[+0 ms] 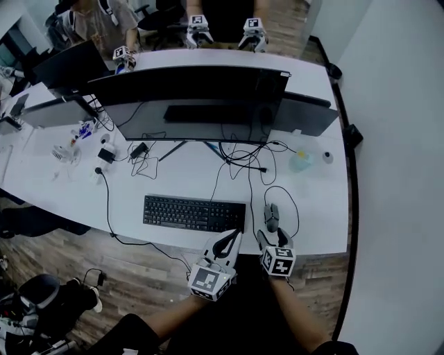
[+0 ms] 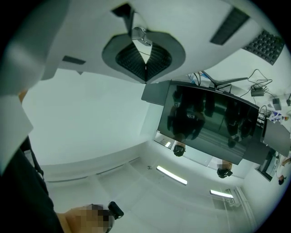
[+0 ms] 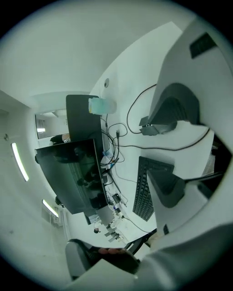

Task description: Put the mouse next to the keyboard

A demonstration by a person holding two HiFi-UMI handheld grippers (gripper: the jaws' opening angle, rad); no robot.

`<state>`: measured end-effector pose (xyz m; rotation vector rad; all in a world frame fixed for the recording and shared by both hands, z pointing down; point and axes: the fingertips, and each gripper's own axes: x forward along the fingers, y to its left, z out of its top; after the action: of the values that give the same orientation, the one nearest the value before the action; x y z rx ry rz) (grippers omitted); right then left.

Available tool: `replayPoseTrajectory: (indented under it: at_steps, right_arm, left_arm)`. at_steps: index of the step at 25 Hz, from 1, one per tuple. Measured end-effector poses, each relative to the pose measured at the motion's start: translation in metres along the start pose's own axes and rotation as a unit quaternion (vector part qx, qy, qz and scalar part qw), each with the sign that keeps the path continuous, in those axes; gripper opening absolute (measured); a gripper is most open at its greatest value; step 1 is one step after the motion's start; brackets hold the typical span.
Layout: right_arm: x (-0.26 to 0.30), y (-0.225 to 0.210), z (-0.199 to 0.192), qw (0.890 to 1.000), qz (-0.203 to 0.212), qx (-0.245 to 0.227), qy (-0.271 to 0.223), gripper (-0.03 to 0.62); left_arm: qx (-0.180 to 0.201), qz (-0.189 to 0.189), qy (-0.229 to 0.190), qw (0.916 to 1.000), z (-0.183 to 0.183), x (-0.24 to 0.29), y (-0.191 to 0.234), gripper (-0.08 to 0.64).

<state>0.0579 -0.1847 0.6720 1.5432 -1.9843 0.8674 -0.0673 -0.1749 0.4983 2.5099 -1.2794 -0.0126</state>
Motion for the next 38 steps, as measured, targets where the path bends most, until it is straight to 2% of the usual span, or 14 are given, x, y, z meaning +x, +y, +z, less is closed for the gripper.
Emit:
replayPoseTrajectory:
  at_steps: [3, 8, 9, 11, 13, 15, 16, 18, 21, 28, 31, 34, 38]
  right_arm:
    - [-0.033, 0.022, 0.021, 0.999, 0.011, 0.005, -0.045, 0.324]
    - [-0.087, 0.041, 0.054, 0.992, 0.003, 0.002, -0.127, 0.323]
    - [-0.096, 0.046, 0.058, 0.991, 0.008, 0.003, -0.137, 0.322]
    - [-0.115, 0.057, 0.060, 0.988, 0.016, -0.004, -0.153, 0.304]
    - [-0.135, 0.066, 0.059, 0.985, 0.018, -0.019, -0.169, 0.199]
    - [-0.153, 0.072, 0.057, 0.982, 0.019, -0.031, -0.185, 0.097]
    - [-0.161, 0.075, 0.057, 0.981, 0.024, -0.034, -0.192, 0.068]
    - [-0.174, 0.084, 0.057, 0.977, 0.049, -0.035, -0.203, 0.027]
    - [-0.197, 0.096, 0.056, 0.971, 0.090, -0.031, -0.218, 0.018]
    - [-0.265, 0.099, 0.037, 0.955, 0.120, -0.076, -0.261, 0.018]
    - [-0.304, 0.087, 0.014, 0.953, 0.115, -0.077, -0.268, 0.018]
    - [-0.340, 0.078, -0.008, 0.948, 0.123, -0.078, -0.282, 0.018]
    - [-0.378, 0.064, -0.044, 0.940, 0.098, -0.126, -0.303, 0.018]
  left_arm:
    - [-0.002, -0.008, -0.013, 0.9999, 0.006, -0.015, -0.002, 0.003]
    - [-0.012, -0.030, -0.033, 0.9989, 0.005, -0.033, -0.014, 0.003]
    - [-0.004, -0.033, -0.037, 0.9988, 0.005, -0.036, -0.018, 0.003]
    - [0.042, -0.042, -0.055, 0.9967, 0.010, -0.046, -0.033, 0.003]
    - [0.076, -0.054, -0.069, 0.9932, 0.013, -0.057, -0.049, 0.003]
    - [0.060, -0.063, -0.059, 0.9945, 0.006, -0.066, -0.058, 0.003]
    - [0.048, -0.063, -0.056, 0.9953, 0.004, -0.069, -0.061, 0.003]
    - [0.034, -0.061, -0.053, 0.9961, 0.002, -0.075, -0.068, 0.003]
    - [0.034, -0.065, -0.050, 0.9960, 0.002, -0.085, -0.086, 0.003]
    - [0.069, -0.024, -0.063, 0.9953, 0.004, -0.116, -0.153, 0.003]
    - [0.068, -0.007, -0.067, 0.9954, 0.001, -0.136, -0.191, 0.003]
    - [0.058, 0.029, -0.087, 0.9940, 0.001, -0.162, -0.220, 0.003]
    - [0.070, 0.049, -0.098, 0.9915, -0.006, -0.190, -0.259, 0.003]
